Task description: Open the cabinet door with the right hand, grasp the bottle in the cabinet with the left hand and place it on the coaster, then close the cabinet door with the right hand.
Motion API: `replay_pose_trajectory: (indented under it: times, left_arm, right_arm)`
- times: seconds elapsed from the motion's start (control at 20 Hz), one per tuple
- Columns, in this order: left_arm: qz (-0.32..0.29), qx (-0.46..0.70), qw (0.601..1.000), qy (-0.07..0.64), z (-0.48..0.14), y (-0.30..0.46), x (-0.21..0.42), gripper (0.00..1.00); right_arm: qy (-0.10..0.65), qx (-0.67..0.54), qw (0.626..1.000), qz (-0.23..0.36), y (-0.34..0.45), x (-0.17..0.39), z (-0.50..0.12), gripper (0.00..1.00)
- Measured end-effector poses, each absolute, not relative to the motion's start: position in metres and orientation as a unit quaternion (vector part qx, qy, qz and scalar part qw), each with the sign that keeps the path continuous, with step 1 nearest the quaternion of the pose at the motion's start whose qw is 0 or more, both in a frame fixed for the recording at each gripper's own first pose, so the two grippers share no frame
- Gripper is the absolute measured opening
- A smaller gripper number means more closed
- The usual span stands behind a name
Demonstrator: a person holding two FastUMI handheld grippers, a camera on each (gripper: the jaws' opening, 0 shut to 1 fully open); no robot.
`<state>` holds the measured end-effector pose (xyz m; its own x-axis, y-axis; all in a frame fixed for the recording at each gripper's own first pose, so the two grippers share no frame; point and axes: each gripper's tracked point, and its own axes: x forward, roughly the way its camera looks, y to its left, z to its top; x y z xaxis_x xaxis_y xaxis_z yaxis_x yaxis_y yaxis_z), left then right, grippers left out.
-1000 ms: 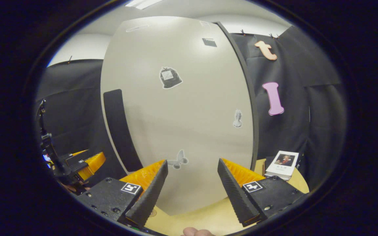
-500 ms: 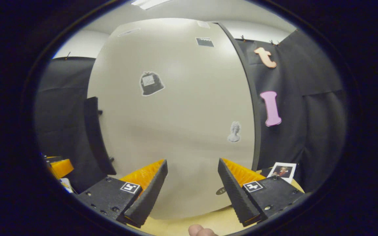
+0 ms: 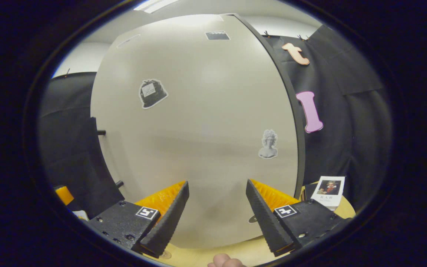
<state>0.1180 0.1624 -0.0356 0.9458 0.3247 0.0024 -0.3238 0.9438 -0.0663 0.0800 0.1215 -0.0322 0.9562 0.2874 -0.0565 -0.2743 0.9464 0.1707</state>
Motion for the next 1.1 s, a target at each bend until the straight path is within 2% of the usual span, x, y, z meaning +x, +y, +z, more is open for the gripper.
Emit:
replay_pose_trajectory:
  times: [0.2, 0.25, 0.3, 0.35, 0.7, 0.75, 1.1]
  left_arm:
    - [0.174, -0.031, 0.984, -0.006, -0.038, 0.167, 0.115, 0.95]
    - [0.178, -0.027, 0.984, -0.002, -0.04, 0.169, 0.115, 0.95]
    - [0.177, -0.027, 0.984, -0.003, -0.04, 0.169, 0.115, 0.95]
    - [0.177, -0.028, 0.984, -0.007, -0.038, 0.168, 0.113, 0.95]
    - [0.174, -0.025, 0.984, -0.02, -0.035, 0.173, 0.109, 0.95]
    - [0.173, -0.029, 0.984, -0.022, -0.035, 0.173, 0.109, 0.95]
    - [0.139, -0.026, 0.99, -0.009, -0.043, 0.164, 0.137, 0.95]
  right_arm:
    - [0.049, 0.074, 0.982, 0.165, 0.139, 0.085, -0.036, 0.99]
    - [0.049, 0.073, 0.983, 0.164, 0.14, 0.086, -0.036, 0.95]
    - [0.051, 0.07, 0.982, 0.165, 0.142, 0.087, -0.037, 0.95]
    - [0.053, 0.067, 0.982, 0.167, 0.144, 0.088, -0.038, 0.99]
    - [0.062, 0.045, 0.981, 0.181, 0.158, 0.089, -0.041, 0.99]
    - [0.062, 0.043, 0.981, 0.179, 0.159, 0.086, -0.041, 0.95]
    - [0.073, 0.005, 0.988, 0.139, 0.127, 0.062, -0.045, 0.95]
